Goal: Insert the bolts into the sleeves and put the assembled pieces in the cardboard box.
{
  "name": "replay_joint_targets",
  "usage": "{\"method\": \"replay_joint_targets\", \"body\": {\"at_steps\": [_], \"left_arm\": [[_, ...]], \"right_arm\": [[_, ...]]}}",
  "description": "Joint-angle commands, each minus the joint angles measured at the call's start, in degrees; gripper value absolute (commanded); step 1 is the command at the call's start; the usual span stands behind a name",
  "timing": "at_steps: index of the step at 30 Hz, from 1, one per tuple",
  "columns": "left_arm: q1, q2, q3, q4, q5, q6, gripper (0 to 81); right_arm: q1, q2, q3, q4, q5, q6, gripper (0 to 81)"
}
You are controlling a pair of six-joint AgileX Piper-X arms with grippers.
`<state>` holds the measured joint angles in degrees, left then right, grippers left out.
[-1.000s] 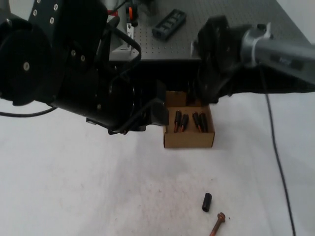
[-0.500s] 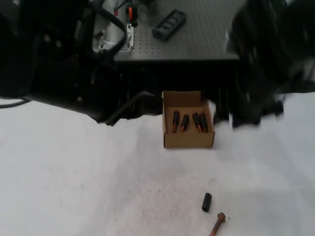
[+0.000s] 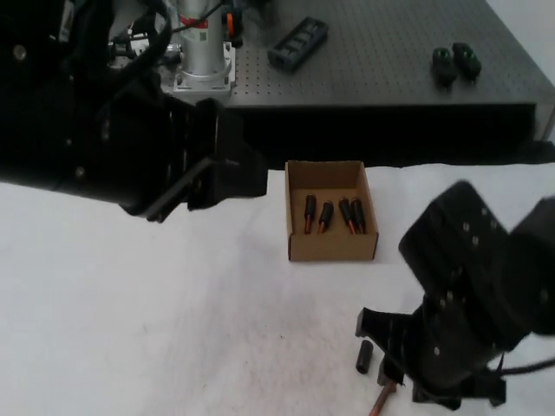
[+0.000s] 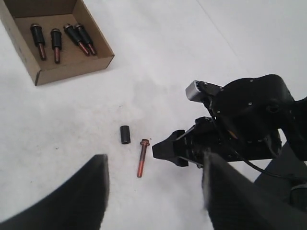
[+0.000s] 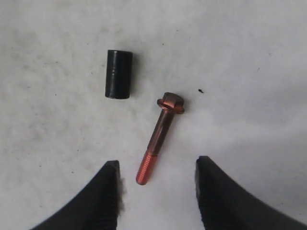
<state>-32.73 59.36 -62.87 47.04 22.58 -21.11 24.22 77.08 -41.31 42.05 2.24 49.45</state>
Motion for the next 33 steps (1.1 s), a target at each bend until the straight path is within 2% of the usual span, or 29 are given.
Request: {"method": "replay_joint_targets", "body": {"at_steps": [1, 4, 14, 20, 33], "left_arm": [[0.04, -0.55, -0.43, 0.10, -0.48, 0.58, 41.9], [0.04, -0.85, -0.43, 0.76, -0.48, 0.58, 41.9], [0.04, -0.79, -0.43, 1.04, -0.48, 0.58, 41.9], [0.04, -0.79, -0.43, 1.04, -0.48, 0.58, 41.9], [0.04, -0.79, -0.43, 1.02, -0.48, 0.83, 41.9]], "right_arm": [[0.43, -0.31, 3.09, -7.07, 1.30, 6.23, 35.5], [0.21, 1.16, 3.82, -8.12, 2.81, 8.78, 35.5], [-0.12, 7.77, 3.80, -11.54, -0.77, 11.47, 35.4], [-0.12, 9.15, 3.80, -10.77, -0.67, 11.35, 28.4], [-0.23, 12.58, 3.70, -11.92, -0.27, 11.46, 26.9]]}}
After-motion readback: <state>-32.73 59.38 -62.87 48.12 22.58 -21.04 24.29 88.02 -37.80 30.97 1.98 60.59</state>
